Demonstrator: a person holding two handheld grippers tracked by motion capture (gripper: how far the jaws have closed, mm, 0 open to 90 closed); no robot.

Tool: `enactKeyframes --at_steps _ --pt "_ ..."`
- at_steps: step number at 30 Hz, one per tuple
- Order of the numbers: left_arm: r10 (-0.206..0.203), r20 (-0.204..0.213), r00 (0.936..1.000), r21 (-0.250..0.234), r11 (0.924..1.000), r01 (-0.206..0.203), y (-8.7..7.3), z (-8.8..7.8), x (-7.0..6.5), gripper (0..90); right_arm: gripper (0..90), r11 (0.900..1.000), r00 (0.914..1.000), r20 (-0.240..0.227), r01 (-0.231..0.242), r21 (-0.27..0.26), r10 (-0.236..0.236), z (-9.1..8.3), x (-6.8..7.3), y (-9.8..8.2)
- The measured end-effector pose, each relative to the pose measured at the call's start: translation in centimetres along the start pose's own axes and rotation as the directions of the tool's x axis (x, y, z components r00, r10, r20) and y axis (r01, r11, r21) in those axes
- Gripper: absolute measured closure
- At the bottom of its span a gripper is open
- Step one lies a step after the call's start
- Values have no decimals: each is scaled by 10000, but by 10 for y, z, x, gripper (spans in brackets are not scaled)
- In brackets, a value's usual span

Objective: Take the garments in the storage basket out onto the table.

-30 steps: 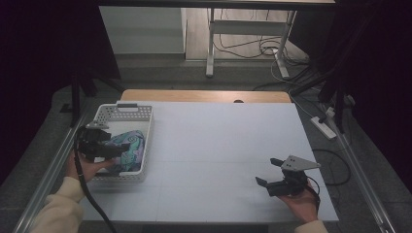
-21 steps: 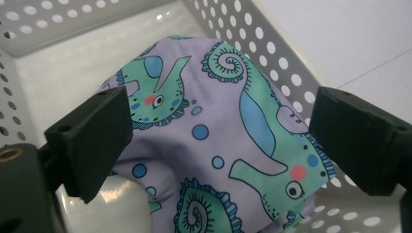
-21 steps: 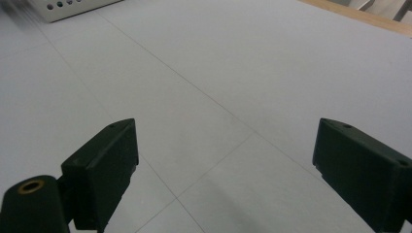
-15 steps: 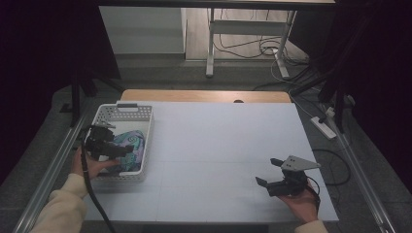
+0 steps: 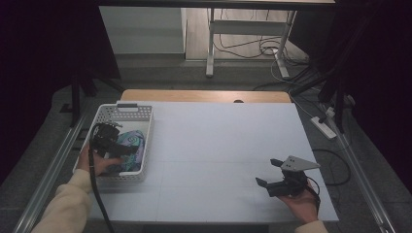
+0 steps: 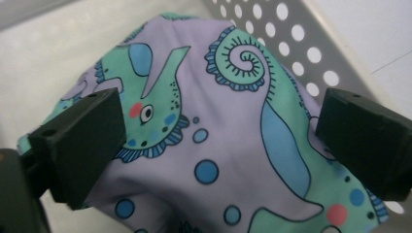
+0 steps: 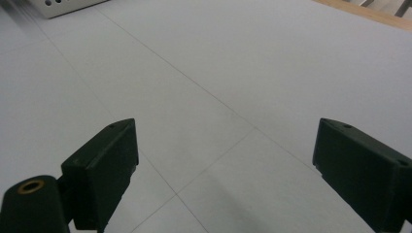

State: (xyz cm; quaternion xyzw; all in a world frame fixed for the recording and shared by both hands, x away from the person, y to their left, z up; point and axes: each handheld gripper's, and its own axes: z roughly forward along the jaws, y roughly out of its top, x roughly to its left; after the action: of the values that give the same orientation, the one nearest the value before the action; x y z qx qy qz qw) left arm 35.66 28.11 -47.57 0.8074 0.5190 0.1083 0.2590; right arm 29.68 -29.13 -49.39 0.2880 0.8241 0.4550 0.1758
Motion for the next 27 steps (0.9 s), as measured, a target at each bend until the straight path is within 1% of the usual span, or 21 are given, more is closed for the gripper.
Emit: enactKeyframes --at_steps 2,10,17,21,27 --pt "62 39 10000 211 9998 -62 2 4 0 27 96 10000 10000 5 -7 -1 7 0 0 0" --pt "136 154 9998 633 9979 -145 7 12 1 7 96 10000 10000 26 -7 35 6 0 -1 -1" --pt "121 277 9995 799 9967 -143 10 19 2 0 96 10000 10000 63 -19 40 19 -1 0 -1" --pt "119 440 9990 921 9956 -159 12 24 4 0 96 10000 10000 74 -31 39 31 -1 0 -1" --pt "29 510 9987 1291 9916 -95 14 33 5 0 96 10000 10000 67 -10 27 10 -1 0 -1"
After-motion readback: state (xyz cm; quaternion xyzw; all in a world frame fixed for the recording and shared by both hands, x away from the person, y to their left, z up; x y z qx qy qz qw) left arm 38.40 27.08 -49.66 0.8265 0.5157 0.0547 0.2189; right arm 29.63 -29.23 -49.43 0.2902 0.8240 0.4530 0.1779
